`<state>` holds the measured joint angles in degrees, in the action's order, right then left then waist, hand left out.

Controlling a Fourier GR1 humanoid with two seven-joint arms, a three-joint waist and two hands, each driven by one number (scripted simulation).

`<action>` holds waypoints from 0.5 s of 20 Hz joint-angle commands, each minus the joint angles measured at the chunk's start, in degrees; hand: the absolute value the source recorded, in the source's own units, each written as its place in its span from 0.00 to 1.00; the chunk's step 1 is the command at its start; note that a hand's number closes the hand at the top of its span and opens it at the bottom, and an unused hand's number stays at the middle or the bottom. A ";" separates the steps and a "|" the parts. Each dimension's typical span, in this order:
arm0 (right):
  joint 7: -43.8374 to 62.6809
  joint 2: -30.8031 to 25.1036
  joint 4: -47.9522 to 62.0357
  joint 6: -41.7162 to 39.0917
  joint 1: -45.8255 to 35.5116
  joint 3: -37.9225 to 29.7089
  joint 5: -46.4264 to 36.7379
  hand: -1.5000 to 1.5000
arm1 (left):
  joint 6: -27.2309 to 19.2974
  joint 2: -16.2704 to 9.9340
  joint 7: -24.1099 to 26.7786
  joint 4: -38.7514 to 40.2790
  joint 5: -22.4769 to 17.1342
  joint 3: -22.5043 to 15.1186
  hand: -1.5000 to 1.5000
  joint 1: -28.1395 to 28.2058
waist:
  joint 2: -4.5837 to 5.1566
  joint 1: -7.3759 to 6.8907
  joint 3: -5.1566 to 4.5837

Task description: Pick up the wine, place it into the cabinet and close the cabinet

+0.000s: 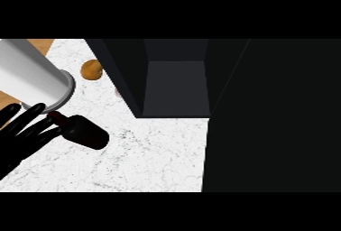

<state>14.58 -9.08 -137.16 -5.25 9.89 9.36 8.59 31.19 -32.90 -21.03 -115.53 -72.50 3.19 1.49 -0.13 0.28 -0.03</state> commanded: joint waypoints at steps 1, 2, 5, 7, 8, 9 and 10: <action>2.62 -0.63 -2.55 -0.67 1.59 -2.01 2.24 0.00 | -4.05 -4.26 -5.14 -4.17 -10.21 4.03 0.00 1.09 | 0.00 -0.39 0.05; 8.01 0.88 -5.11 2.84 -2.09 3.08 -2.21 0.00 | -3.46 -6.13 -5.95 -3.28 -13.73 5.94 0.00 0.62 | -0.01 -0.62 0.00; 10.00 1.21 -6.43 3.14 -3.43 3.02 -2.77 0.00 | -4.30 -3.65 -7.23 -4.79 -11.18 6.77 0.00 2.75 | 0.01 -0.53 0.01; 8.11 0.14 -7.12 1.07 -0.47 -1.40 1.45 0.00 | -8.82 -6.25 -8.84 -6.55 -15.31 9.69 0.00 0.49 | -0.01 -0.28 0.05; 11.60 0.44 -7.59 2.37 -3.97 0.48 0.01 0.00 | -8.71 -5.09 -8.67 -2.46 -13.31 8.13 0.00 -4.15 | 0.09 -0.06 0.03; 10.16 1.74 -3.88 3.16 -5.99 1.51 -2.40 0.00 | -7.25 -5.42 -10.16 -3.50 -16.59 11.22 0.00 -0.69 | 0.06 -0.47 0.02; 12.47 1.99 -8.21 4.07 -3.83 3.34 -3.12 0.00 | -6.29 -6.15 -11.05 -1.84 -17.15 12.21 0.00 0.14 | 0.01 -0.36 0.00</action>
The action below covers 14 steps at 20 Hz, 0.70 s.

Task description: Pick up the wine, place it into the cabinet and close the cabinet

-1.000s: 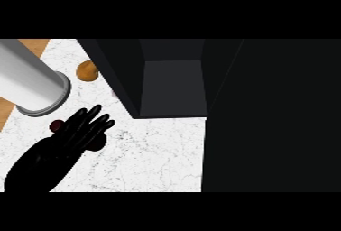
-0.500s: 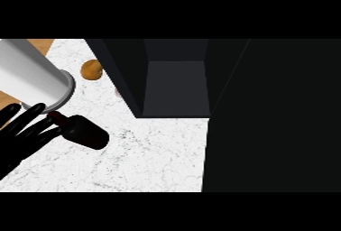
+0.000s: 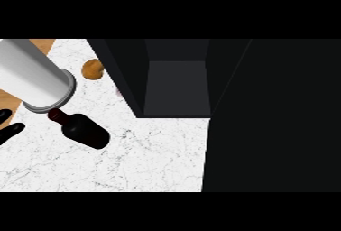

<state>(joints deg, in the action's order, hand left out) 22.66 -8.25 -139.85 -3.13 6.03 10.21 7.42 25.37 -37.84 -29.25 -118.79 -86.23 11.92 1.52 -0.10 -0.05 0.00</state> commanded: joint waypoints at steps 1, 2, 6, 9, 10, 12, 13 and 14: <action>6.96 -2.33 -7.49 0.39 -1.80 -5.97 5.84 0.00 | -0.91 -3.54 -3.34 4.72 -4.64 4.39 0.00 -3.44 | 0.06 0.35 0.00; 2.33 -1.28 -4.72 -2.10 1.46 -3.15 4.40 0.00 | -0.27 -2.60 -3.99 5.66 -4.72 5.04 0.00 -4.14 | 0.05 0.32 0.01; 11.84 -0.64 -6.59 3.23 -7.78 -1.84 0.92 0.00 | 2.95 -2.16 -5.39 9.74 -2.94 6.72 0.00 -3.53 | 0.10 0.00 -0.07; 8.52 0.21 -6.21 1.75 -3.48 -1.48 0.82 0.00 | 0.20 -3.45 -7.08 11.47 -4.30 8.29 0.00 -7.85 | 0.07 0.30 0.00; 11.92 -0.11 -9.25 2.70 -5.09 -0.32 0.09 0.00 | -1.43 -0.29 -5.27 9.85 -0.03 5.45 0.00 -6.49 | 0.05 0.34 -0.02; 5.63 -0.54 -6.73 -0.62 -0.23 -3.20 2.74 0.00 | 2.41 -1.82 -7.09 14.70 -1.03 8.10 0.00 -8.23 | 0.08 0.53 0.02; 7.43 0.34 -3.37 1.53 -6.10 -3.58 1.25 0.00 | 5.94 -1.52 -7.22 16.15 0.39 9.53 0.00 -6.87 | 0.11 0.17 -0.01; 6.73 1.90 -6.83 1.69 -1.30 1.76 -2.61 0.00 | 3.70 -1.36 -6.76 18.66 1.78 7.32 0.00 -11.23 | 0.10 0.69 -0.01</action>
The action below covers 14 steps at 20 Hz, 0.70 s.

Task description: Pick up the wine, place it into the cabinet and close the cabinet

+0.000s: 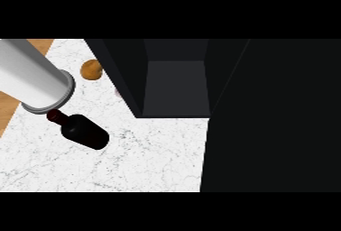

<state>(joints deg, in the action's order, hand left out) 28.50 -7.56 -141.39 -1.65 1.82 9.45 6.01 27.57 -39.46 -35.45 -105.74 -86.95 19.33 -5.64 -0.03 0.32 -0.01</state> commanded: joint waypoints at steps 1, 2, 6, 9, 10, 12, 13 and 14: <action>3.28 0.74 -5.31 1.05 0.12 -0.28 1.19 0.00 | 2.38 1.30 -0.47 5.54 2.77 0.51 0.00 -3.13 | 0.02 0.06 0.00; 3.05 -1.87 -7.58 -1.61 2.62 -3.47 4.60 0.00 | 4.97 -0.01 -0.55 10.84 2.69 1.70 0.00 -4.88 | 0.07 0.58 0.00; 0.78 -0.22 -5.38 -1.94 2.60 -1.91 3.48 0.00 | 3.67 -0.32 -1.41 13.79 5.36 0.88 0.00 -8.62 | 0.06 0.38 0.02; 6.33 0.56 -7.05 0.76 -0.68 0.09 0.98 0.00 | 5.74 3.10 0.31 17.67 9.84 -1.17 0.00 -10.13 | 0.07 0.38 -0.02; 5.17 -0.76 -7.54 -0.93 0.41 -3.90 5.41 0.00 | 10.73 1.36 -1.37 22.04 7.93 0.16 0.00 -9.53 | 0.12 0.57 -0.01; 3.63 1.03 -5.02 -0.12 -0.94 -1.19 1.16 0.00 | 5.19 2.92 -0.87 18.84 11.25 -1.80 0.00 -11.86 | 0.03 0.13 0.01; 5.44 1.66 -6.76 0.90 -0.61 1.52 -0.92 0.00 | 9.00 0.43 -2.35 23.98 10.54 -0.96 0.00 -13.81 | 0.06 0.40 -0.02; 5.27 -0.89 -8.35 -1.74 0.31 -3.06 4.01 0.00 | 9.39 2.43 -1.74 21.15 11.34 -1.04 0.00 -9.78 | -0.01 0.16 0.01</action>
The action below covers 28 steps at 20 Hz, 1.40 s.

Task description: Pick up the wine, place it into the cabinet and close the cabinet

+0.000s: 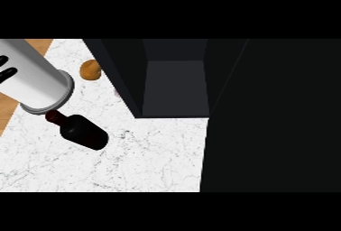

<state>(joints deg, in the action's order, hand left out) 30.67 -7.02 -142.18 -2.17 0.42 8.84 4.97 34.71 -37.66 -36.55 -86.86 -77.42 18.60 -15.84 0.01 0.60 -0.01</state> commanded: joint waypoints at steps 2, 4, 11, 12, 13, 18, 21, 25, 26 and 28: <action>5.28 -0.80 -7.25 0.13 0.43 -0.26 1.94 0.00 | 2.27 3.24 0.92 4.95 6.42 -2.52 0.00 -1.91 | 0.00 0.07 -0.01; 4.38 0.43 -7.15 0.58 -0.37 0.53 2.26 0.00 | 5.33 2.87 0.36 9.16 5.60 -1.85 0.00 -2.45 | 0.03 0.08 -0.02; 3.76 -1.45 -6.16 -2.00 0.56 -4.77 6.84 0.00 | 13.16 6.20 2.25 15.17 11.13 -2.43 0.00 -1.27 | 0.06 0.04 0.00; 5.83 -0.40 -7.86 -0.43 -0.92 -3.08 5.64 0.00 | 12.51 5.83 2.58 18.21 12.27 -2.42 0.00 -5.18 | 0.10 0.38 -0.03; 7.40 -0.40 -8.44 -0.24 -0.32 -1.41 3.58 0.00 | 13.67 4.69 1.51 19.66 13.03 -2.86 0.00 -5.82 | 0.07 0.35 -0.03; 1.33 -0.33 -4.39 -3.00 1.38 -5.42 6.82 0.00 | 10.84 10.61 6.02 16.40 19.32 -4.05 0.00 -4.21 | -0.03 -0.07 0.06; 9.31 1.65 -8.05 1.44 -2.97 2.48 -1.48 0.00 | 13.83 13.52 12.22 17.72 26.76 -2.56 0.00 -1.38 | -0.12 -0.30 -0.03; 6.25 1.51 -6.29 0.35 -3.12 -0.12 0.47 0.00 | 20.69 12.80 20.20 30.59 36.18 0.53 0.00 -5.95 | 0.16 0.36 -0.06; 9.93 0.35 -7.79 0.79 -4.89 -3.00 3.74 0.00 | 22.33 10.73 19.52 33.17 34.55 1.20 0.00 -6.28 | 0.14 0.29 -0.06; 9.61 0.54 -9.30 0.29 -2.67 -3.17 4.31 0.00 | 19.67 12.88 20.62 33.20 37.55 -0.60 0.00 -9.11 | 0.06 0.40 -0.02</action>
<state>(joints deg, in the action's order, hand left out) 36.47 -6.30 -142.88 -2.00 -4.88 6.98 4.44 53.18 -26.03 -19.08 -56.80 -44.83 18.34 -22.82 0.12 0.94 -0.06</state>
